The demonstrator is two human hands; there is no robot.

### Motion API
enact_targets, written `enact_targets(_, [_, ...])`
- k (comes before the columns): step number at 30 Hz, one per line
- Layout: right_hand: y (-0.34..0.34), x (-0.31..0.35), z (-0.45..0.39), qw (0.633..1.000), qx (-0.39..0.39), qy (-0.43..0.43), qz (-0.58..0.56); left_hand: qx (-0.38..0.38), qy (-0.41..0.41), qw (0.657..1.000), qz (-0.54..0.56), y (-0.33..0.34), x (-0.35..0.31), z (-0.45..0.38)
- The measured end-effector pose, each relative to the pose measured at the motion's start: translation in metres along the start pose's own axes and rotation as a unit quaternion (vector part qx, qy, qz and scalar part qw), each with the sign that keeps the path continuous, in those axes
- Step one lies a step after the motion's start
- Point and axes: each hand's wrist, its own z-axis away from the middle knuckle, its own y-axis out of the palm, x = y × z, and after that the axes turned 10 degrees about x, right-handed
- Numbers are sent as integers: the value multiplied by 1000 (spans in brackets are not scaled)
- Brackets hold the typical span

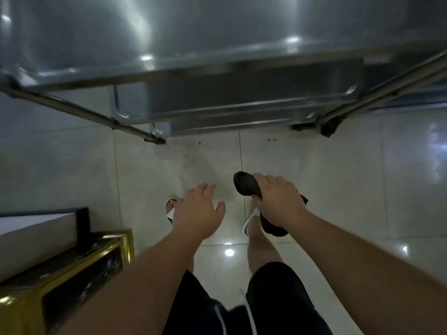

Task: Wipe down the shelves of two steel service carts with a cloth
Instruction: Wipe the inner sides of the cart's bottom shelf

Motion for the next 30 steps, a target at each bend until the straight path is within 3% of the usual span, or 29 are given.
enact_targets(9, [-75,18,136,995,-66,70,-15,-59,51,996,-34,-65,-37,126])
enact_targets(22, [-118,67,301,951,-241,178,-81,-178,229,952,-100,-145,-88,224])
enact_targets(30, [-166,19,357,917,-347,155,-122,-251,268,923,-114,-179,-157,268])
